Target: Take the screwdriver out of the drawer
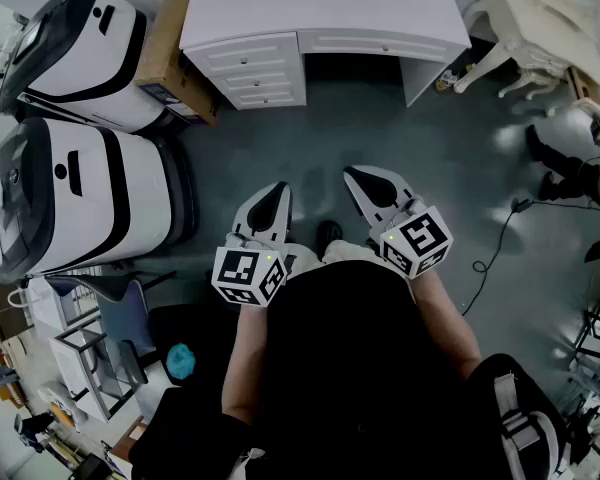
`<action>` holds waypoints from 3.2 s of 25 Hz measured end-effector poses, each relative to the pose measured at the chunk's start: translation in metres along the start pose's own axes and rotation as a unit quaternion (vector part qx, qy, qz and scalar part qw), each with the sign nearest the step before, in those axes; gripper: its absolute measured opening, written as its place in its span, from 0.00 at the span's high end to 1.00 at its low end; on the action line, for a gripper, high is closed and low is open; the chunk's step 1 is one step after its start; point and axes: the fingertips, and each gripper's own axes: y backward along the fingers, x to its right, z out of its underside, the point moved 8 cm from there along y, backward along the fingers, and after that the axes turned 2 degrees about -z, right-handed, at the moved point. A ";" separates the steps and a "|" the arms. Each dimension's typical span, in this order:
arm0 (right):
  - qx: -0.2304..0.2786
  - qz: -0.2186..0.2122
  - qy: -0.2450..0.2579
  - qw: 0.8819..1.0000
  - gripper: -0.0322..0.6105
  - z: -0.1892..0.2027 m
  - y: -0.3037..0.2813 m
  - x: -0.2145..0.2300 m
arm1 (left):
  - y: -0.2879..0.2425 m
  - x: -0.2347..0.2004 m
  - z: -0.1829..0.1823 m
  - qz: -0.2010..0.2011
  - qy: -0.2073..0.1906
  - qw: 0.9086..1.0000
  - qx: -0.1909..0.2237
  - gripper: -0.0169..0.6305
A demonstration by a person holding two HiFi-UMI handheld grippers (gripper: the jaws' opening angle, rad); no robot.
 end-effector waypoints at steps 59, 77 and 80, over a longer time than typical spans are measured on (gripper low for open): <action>-0.035 0.079 -0.074 0.993 0.92 -0.087 -0.256 0.157 | -0.255 -0.232 -0.101 0.071 -0.007 0.994 -0.083 0.94; -0.069 0.076 -0.080 0.992 0.92 -0.090 -0.305 0.172 | -0.309 -0.308 -0.079 0.015 0.033 0.994 -0.104 0.94; -0.079 0.081 -0.071 0.991 0.92 -0.089 -0.309 0.178 | -0.321 -0.318 -0.067 0.000 0.045 0.993 -0.108 0.94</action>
